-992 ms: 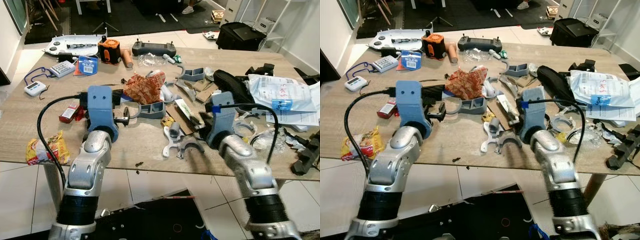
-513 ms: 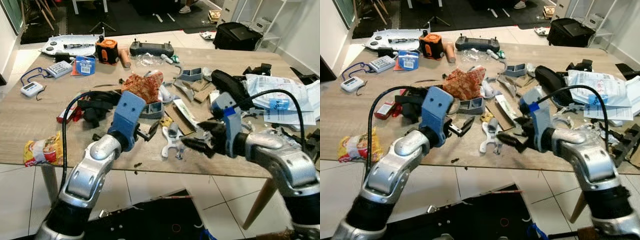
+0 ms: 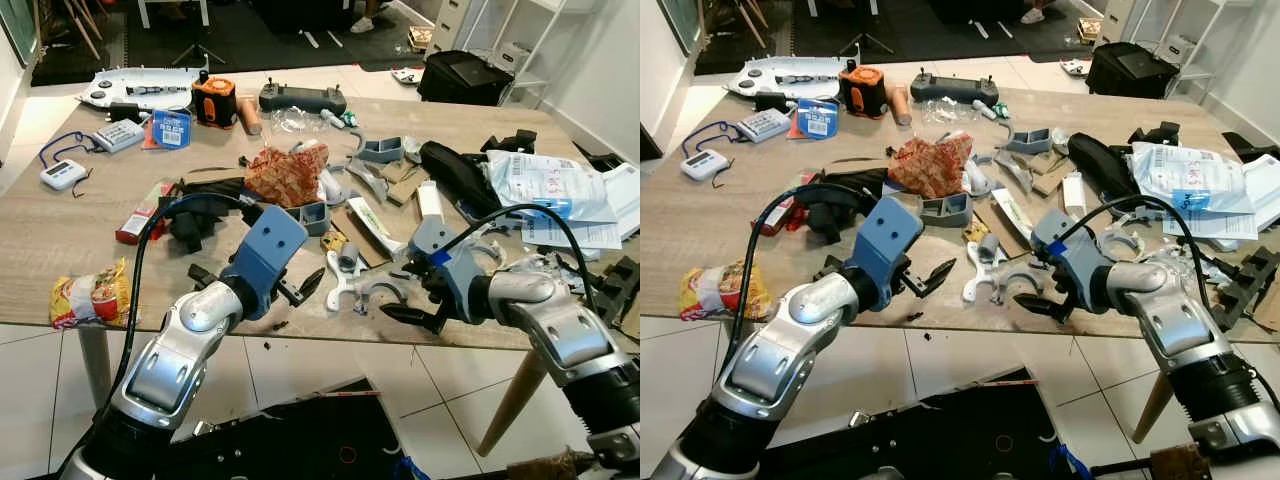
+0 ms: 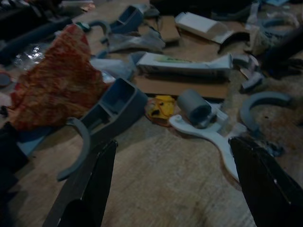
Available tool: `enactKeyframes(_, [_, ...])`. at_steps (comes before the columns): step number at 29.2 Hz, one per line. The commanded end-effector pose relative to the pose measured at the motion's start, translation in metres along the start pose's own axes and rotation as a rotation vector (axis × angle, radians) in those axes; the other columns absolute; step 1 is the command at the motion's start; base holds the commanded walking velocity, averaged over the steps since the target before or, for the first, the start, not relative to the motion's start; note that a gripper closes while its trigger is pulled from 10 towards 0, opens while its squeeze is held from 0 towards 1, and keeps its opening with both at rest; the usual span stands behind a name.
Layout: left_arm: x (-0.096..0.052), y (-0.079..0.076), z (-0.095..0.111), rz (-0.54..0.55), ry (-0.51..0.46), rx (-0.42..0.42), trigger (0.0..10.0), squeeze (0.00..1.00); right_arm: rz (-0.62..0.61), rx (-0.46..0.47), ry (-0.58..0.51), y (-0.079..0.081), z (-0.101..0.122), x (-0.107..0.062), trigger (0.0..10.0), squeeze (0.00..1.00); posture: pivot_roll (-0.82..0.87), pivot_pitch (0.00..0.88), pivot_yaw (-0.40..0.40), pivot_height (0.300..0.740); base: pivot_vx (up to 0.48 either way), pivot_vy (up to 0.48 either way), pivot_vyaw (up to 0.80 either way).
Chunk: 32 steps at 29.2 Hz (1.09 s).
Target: Picking trash to rubbish bin
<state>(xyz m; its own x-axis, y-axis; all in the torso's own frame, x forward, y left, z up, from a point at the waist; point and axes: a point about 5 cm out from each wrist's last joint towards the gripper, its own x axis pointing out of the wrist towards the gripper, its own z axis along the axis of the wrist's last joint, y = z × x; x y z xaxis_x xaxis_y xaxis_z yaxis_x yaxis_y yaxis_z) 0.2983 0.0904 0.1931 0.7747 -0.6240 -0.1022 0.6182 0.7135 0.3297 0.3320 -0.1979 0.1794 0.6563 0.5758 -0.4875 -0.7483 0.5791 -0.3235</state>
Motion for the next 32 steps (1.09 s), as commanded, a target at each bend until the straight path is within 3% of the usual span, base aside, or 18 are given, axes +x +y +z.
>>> enactKeyframes(1, [0.0,-0.007,0.004,-0.039,-0.01,0.035,10.0,0.0,-0.009,-0.022,0.006,-0.002,-0.003,0.003,10.0,1.0,-0.01,0.153,-0.066,0.74,0.0,0.0,0.0])
enactKeyframes(11, [0.004,-0.01,0.006,-0.043,-0.014,0.028,10.0,0.0,0.019,0.045,-0.005,-0.001,-0.015,0.018,10.0,1.0,0.0,0.179,-0.061,0.74,0.0,0.0,0.0])
enactKeyframes(12, [0.005,-0.01,0.007,-0.043,-0.016,0.026,10.0,0.0,0.013,0.047,-0.004,0.0,-0.017,0.02,10.0,0.47,0.0,0.179,-0.061,0.74,0.0,0.0,0.0])
enactKeyframes(13, [0.005,-0.011,0.007,-0.045,-0.018,0.025,10.0,0.0,0.005,0.04,0.0,0.001,-0.018,0.023,10.0,0.0,0.0,0.179,-0.061,0.74,0.0,0.0,0.0])
enactKeyframes(17, [0.006,-0.01,0.007,-0.05,-0.019,0.029,10.0,0.0,-0.046,-0.016,0.01,0.0,-0.019,0.03,10.0,0.0,0.0,0.187,-0.055,0.74,0.0,0.0,0.0])
enactKeyframes(23, [0.007,-0.013,0.008,-0.059,-0.019,0.029,10.0,0.0,-0.022,0.047,-0.007,0.003,-0.019,0.036,10.0,0.0,0.0,0.189,-0.055,0.74,0.0,0.0,0.0])
enactKeyframes(24, [0.008,-0.013,0.009,-0.059,-0.02,0.029,10.0,0.0,-0.003,0.057,-0.005,0.004,-0.02,0.036,3.3,0.0,0.0,0.189,-0.055,0.74,0.0,0.0,0.0])
enactKeyframes(25, [0.008,-0.013,0.009,-0.059,-0.02,0.029,10.0,0.0,0.002,0.059,-0.005,0.004,-0.02,0.037,0.2,0.0,0.01,0.19,-0.057,0.74,0.0,0.0,0.0])
enactKeyframes(32, [0.008,-0.013,0.009,-0.064,-0.019,0.035,10.0,0.0,0.007,0.033,0.006,0.001,-0.023,0.035,0.0,0.0,0.0,0.187,-0.053,0.74,0.0,0.0,0.0])
